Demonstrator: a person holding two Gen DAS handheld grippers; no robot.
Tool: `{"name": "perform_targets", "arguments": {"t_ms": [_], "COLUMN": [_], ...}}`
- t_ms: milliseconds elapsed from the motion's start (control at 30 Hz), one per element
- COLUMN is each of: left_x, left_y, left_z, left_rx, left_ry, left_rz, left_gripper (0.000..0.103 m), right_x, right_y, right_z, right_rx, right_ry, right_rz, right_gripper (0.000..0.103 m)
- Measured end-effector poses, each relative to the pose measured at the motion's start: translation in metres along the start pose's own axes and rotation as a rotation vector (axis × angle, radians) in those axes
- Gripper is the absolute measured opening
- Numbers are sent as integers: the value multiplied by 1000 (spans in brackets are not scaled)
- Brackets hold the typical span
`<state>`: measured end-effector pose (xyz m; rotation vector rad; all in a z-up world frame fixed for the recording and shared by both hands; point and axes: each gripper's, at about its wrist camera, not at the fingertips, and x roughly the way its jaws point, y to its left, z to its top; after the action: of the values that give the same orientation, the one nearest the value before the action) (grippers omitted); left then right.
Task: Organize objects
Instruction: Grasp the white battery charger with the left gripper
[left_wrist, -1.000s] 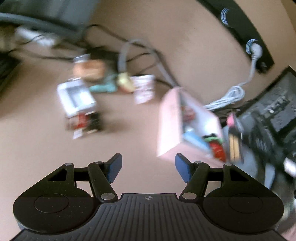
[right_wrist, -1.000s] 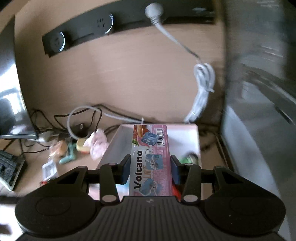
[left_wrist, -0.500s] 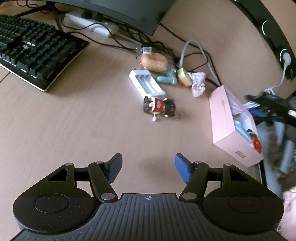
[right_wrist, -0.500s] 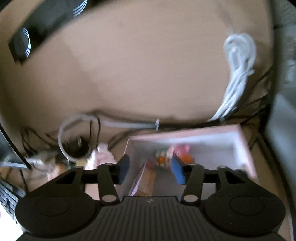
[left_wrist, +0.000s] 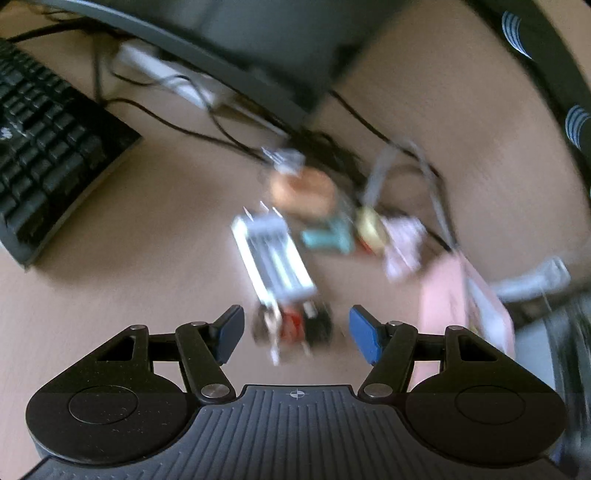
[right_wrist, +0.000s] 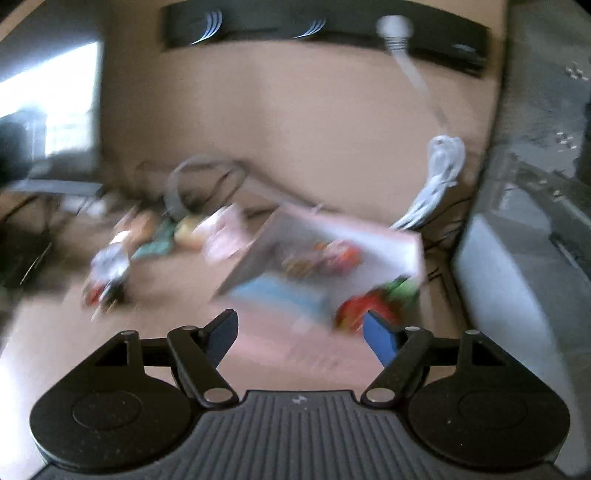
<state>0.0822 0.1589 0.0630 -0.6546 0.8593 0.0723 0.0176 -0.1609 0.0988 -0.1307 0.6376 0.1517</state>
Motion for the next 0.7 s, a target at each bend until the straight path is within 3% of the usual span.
{"name": "perform_targets", "arguments": {"t_ms": [100,200,500,600,700], "left_x": [26,47,84,83,69], "left_y": [-1,-8,-55,-59,-47], "left_z": [20,30,26,18,13], "left_rx": [-64,-56,172,270,276], "left_ry": [25,48,43,49,58], "left_rz": [69,132,305,319,272], "left_gripper": [68,68,69,65,56], "right_x": [-7,-12,-20,-17,-12], "right_y": [22,34,33,32,35], "right_z": [-20,-33,-47,-50,-49], "right_rx": [-29,-42,-13,-10,-23], "right_ry": [32,54,91,107,111], "right_rz": [54,61,54,53,73], "right_gripper": [77,77,82,82,82]}}
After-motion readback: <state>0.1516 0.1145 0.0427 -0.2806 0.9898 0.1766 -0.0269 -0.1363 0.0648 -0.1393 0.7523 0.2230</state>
